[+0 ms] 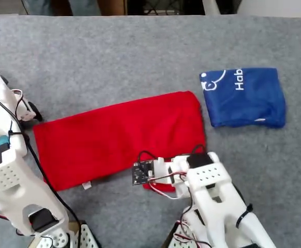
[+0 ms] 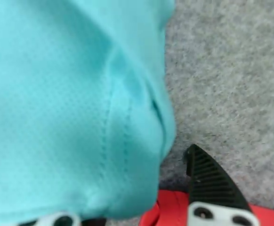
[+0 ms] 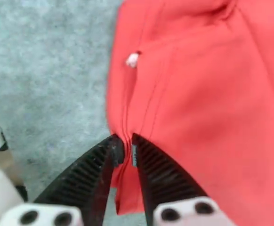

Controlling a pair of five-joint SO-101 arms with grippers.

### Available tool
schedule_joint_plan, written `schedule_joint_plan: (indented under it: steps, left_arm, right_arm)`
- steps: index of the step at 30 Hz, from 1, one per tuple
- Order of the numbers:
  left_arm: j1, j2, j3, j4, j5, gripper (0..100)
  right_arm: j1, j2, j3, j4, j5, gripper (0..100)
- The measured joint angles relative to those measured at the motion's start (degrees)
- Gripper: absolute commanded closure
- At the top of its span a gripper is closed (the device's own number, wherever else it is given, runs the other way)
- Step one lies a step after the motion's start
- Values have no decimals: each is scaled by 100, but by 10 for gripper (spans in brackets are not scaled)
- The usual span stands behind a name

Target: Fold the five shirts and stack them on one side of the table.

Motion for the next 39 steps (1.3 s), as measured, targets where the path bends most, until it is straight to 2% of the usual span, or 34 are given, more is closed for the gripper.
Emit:
schedule_joint_plan:
  steps: [7,12,17,25,31,37,39]
  left_arm:
    - [0,9,0,0,0,775]
    - [0,9,0,0,0,775]
    - [0,9,0,0,0,775]
    - [0,9,0,0,0,775]
    - [0,9,0,0,0,775]
    - [0,9,0,0,0,776]
    - [0,9,0,0,0,776]
  right_arm:
    - [9,114,-651,1152,114,826]
    - [9,114,-941,1547,316,823]
    - [-62,123,-932,1530,352,822]
    - [-158,35,-35,316,141,821]
    - [-158,35,44,229,141,829]
    - [-149,26,88,-62,114,979]
    - [-149,26,88,-167,105,983]
